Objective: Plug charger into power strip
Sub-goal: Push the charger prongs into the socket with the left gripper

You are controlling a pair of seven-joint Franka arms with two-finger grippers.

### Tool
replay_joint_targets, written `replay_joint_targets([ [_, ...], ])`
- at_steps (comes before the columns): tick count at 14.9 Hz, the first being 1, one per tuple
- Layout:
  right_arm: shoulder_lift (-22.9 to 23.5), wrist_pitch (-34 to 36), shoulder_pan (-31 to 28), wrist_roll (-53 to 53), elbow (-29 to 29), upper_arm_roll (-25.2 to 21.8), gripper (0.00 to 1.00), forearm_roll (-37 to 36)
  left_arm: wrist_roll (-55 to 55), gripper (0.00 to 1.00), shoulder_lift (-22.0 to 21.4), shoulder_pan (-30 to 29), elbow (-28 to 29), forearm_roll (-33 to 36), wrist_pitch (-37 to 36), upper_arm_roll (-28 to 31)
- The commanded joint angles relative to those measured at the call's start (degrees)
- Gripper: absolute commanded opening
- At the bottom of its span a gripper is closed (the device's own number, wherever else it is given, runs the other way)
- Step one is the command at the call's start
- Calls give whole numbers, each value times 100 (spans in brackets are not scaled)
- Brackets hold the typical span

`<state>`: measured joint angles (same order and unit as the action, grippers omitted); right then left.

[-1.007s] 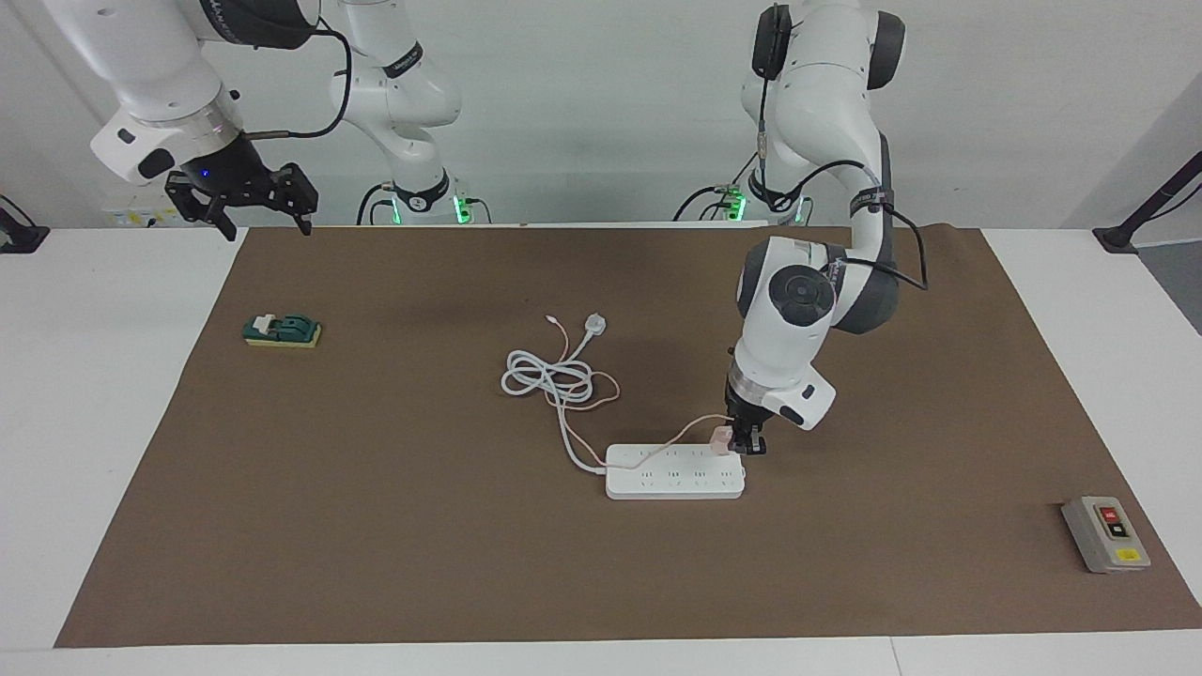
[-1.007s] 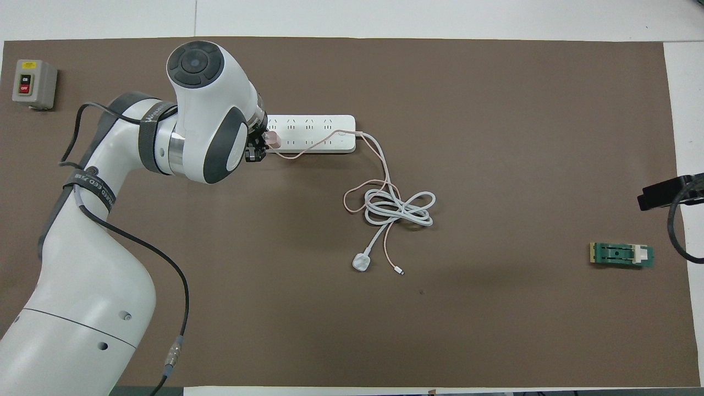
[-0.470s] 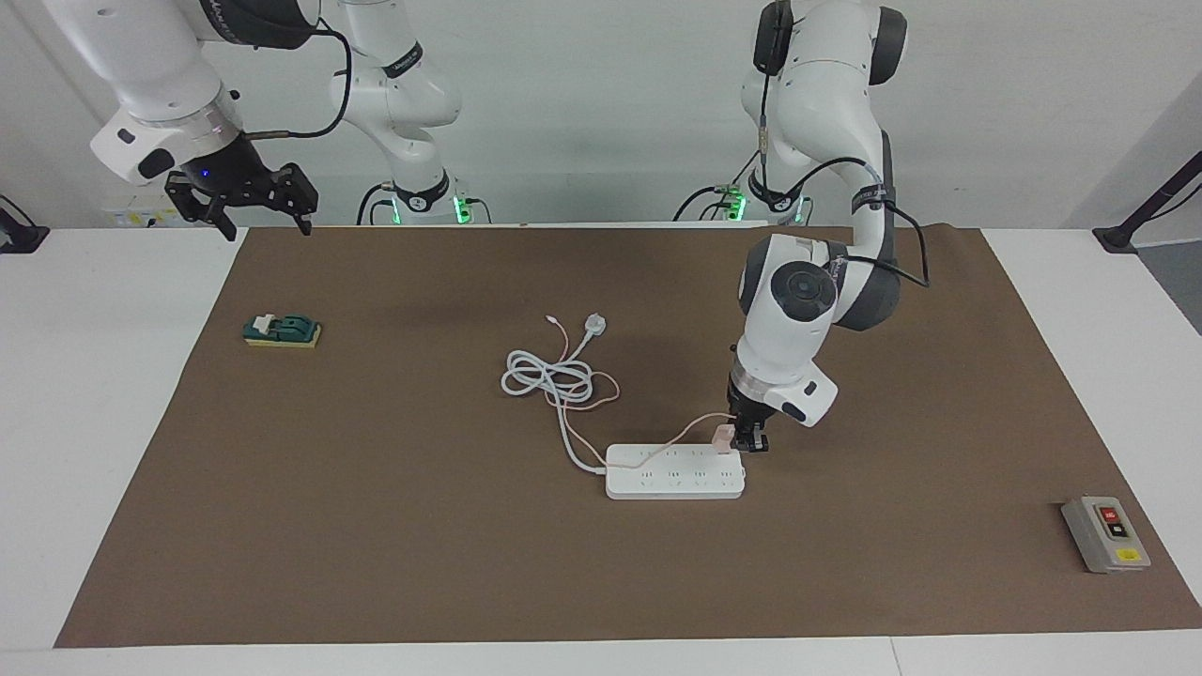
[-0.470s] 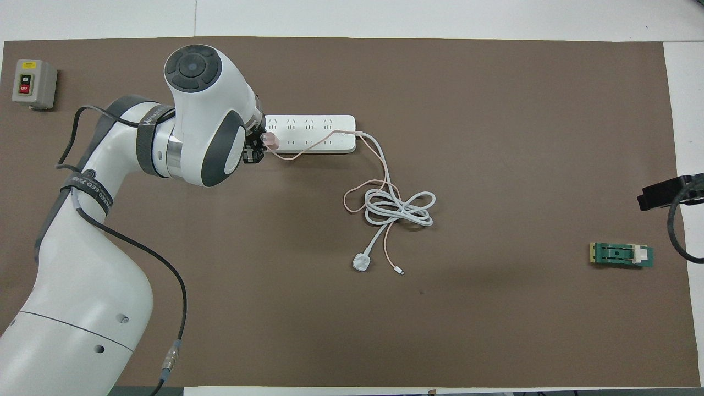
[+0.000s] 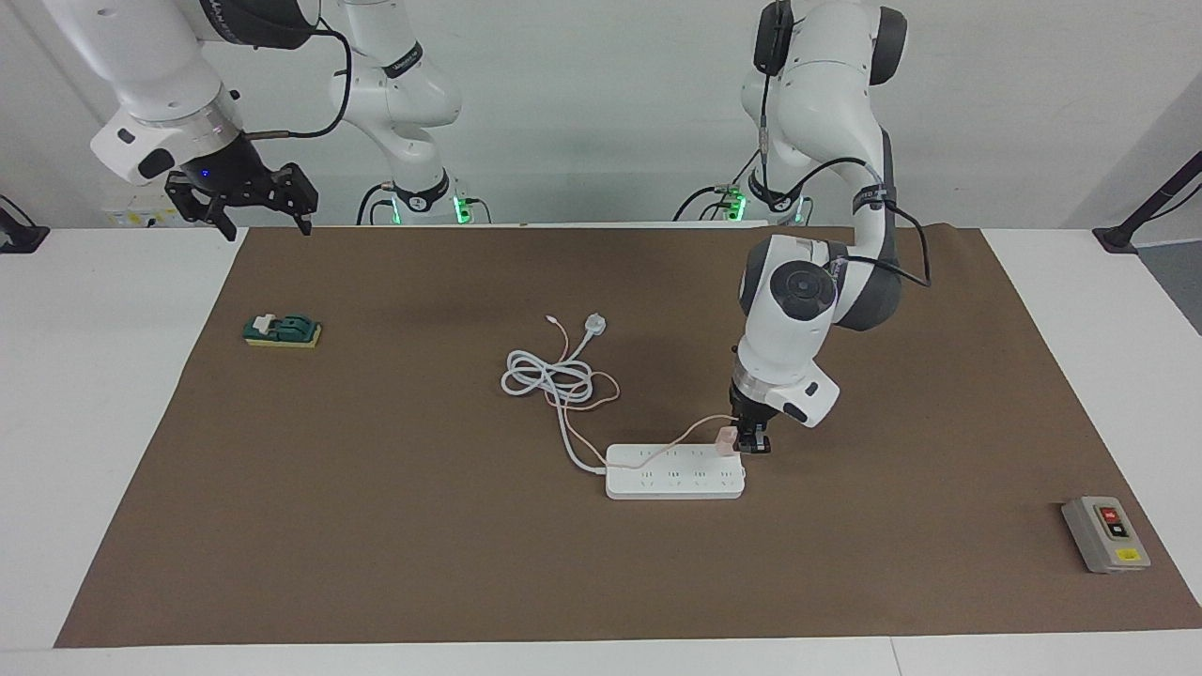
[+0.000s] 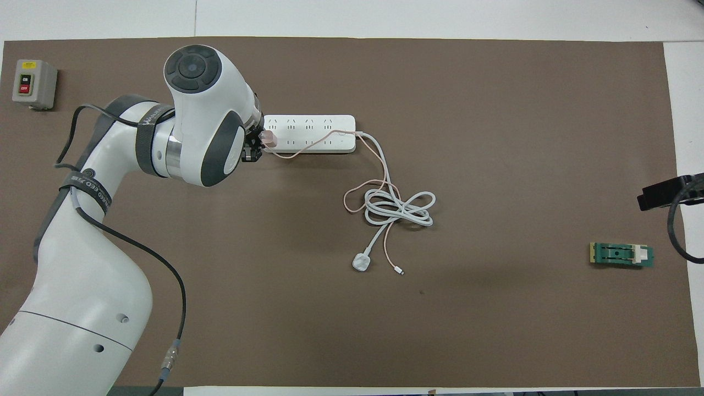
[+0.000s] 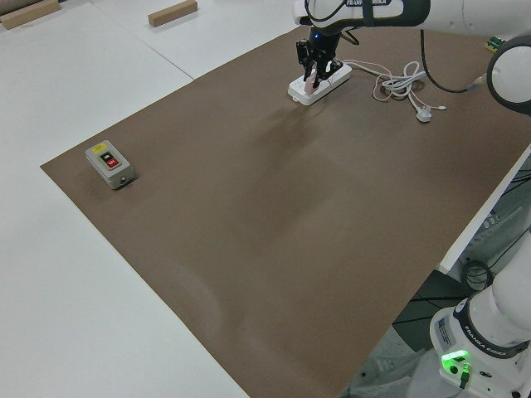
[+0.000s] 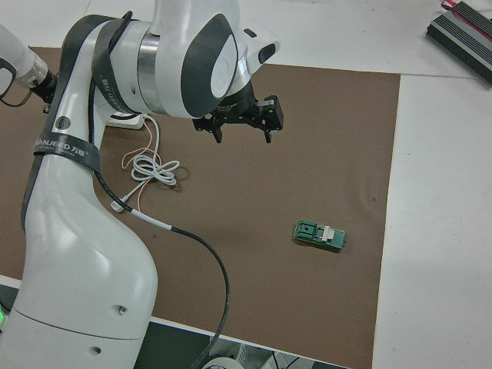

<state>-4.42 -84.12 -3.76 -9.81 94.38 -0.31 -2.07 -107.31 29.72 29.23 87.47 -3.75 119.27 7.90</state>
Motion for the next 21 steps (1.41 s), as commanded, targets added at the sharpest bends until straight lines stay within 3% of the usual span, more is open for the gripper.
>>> replay_joint_targets([
  [1, -24, -52, -46, 102, 10, 66, 100, -118, 87, 0, 51, -31, 192, 85, 184, 1],
  [21, -33, -52, -46, 102, 19, 66, 100, -127, 78, 0, 60, 74, 200, 67, 175, -8],
])
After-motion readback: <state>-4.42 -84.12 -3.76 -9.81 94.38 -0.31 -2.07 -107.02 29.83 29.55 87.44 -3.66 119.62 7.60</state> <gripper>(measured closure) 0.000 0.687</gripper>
